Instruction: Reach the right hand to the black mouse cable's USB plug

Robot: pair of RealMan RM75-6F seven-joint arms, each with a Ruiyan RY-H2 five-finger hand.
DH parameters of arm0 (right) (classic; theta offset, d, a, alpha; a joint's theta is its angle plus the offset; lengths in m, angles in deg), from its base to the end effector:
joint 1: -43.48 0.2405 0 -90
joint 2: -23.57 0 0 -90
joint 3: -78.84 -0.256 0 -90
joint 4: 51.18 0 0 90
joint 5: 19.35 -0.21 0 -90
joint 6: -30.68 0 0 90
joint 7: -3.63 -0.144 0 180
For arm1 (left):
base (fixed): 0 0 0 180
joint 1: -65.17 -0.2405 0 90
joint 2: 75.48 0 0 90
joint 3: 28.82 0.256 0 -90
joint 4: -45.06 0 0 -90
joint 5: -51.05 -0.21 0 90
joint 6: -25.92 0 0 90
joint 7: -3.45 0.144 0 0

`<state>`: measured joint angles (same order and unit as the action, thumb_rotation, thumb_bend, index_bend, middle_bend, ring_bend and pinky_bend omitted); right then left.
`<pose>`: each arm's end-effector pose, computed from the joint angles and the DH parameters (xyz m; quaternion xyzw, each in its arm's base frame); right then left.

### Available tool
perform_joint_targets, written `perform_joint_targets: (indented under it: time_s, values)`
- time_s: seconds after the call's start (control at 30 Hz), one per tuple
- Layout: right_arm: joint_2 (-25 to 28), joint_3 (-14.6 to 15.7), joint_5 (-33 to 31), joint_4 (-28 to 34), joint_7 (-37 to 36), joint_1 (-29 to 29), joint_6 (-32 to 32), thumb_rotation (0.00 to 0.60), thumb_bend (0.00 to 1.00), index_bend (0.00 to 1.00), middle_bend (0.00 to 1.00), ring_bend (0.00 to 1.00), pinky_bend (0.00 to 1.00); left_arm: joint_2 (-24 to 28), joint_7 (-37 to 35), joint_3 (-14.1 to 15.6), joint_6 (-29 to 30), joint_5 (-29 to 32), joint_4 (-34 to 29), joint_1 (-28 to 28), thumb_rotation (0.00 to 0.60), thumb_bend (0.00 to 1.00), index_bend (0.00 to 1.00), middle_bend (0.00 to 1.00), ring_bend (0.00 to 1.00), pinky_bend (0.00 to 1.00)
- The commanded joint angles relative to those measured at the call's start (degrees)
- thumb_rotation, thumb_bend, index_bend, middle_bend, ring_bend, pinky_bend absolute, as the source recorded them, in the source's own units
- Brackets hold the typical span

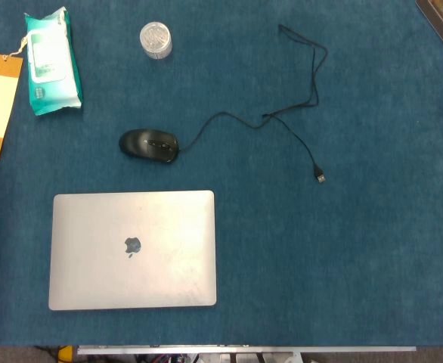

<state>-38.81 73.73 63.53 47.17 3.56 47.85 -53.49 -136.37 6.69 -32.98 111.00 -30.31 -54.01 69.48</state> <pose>-0.2982 -0.1849 0.1650 0.5604 -0.4177 0.4083 0.5872 -0.3021 0.1809 0.1730 -0.5661 -0.4035 -0.3811 0.6094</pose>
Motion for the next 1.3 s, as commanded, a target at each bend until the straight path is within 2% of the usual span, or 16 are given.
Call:
perform_joint_targets:
  time_s: [0.03, 0.33, 0.53, 0.57, 0.7, 0.8, 1.03, 1.3]
  values:
    - [-0.1, 0.0, 0.0, -0.1, 0.0, 0.1, 0.1, 0.6, 0.25, 0.14, 0.12, 0.0, 0.04, 0.1, 0.1, 0.1, -0.1, 0.0, 0.0, 0.0, 0.6, 0.39, 0.21, 0.17, 0.1, 0.04]
    - [-0.2, 0.0, 1.2, -0.1, -0.1, 1.3, 1.3, 0.6, 0.25, 0.14, 0.12, 0.0, 0.04, 0.3, 0.1, 0.0, 0.6, 0.2, -0.1, -0.5, 0.6, 0.39, 0.21, 0.17, 0.1, 0.04]
    - [1.8, -0.5, 5.7, 2.1, 1.8, 4.8, 3.8, 0.6, 0.25, 0.16, 0.12, 0.0, 0.04, 0.5, -0.3, 0.2, 1.0, -0.2, -0.2, -0.8, 0.6, 0.39, 0.21, 0.17, 0.1, 0.04]
    - [2.2, -0.7, 6.5, 2.7, 2.4, 5.6, 4.4, 0.6, 0.25, 0.17, 0.12, 0.0, 0.04, 0.5, -0.5, 0.3, 1.1, -0.3, -0.2, -0.8, 0.6, 0.39, 0.21, 0.17, 0.1, 0.04]
    - [3.5, -1.4, 9.6, 5.6, 5.5, 9.5, 8.1, 0.6, 0.26, 0.41, 0.2, 0.0, 0.04, 0.8, -1.1, 0.5, 1.7, -0.5, -0.1, -1.4, 0.6, 0.39, 0.21, 0.17, 0.1, 0.04]
    - [3.7, -1.9, 10.3, 7.3, 8.4, 12.4, 11.6, 0.6, 0.26, 0.5, 0.24, 0.0, 0.04, 1.1, -1.7, 0.7, 2.0, -0.6, 0.1, -1.7, 0.6, 0.39, 0.21, 0.17, 0.1, 0.04]
    - [2.2, -3.7, 8.3, 11.1, 17.0, 19.0, 19.9, 0.6, 0.07, 0.56, 0.26, 0.01, 0.04, 1.1, -3.6, 0.9, 2.1, -0.3, 1.6, -2.4, 0.6, 0.39, 0.21, 0.17, 0.1, 0.04]
    - [-2.9, -4.9, 2.4, 10.1, 25.9, 25.5, 27.9, 0.6, 0.05, 0.57, 0.28, 0.02, 0.04, 1.1, -5.4, 1.1, 2.5, 0.1, 3.1, -3.3, 0.6, 0.39, 0.21, 0.17, 0.1, 0.04]
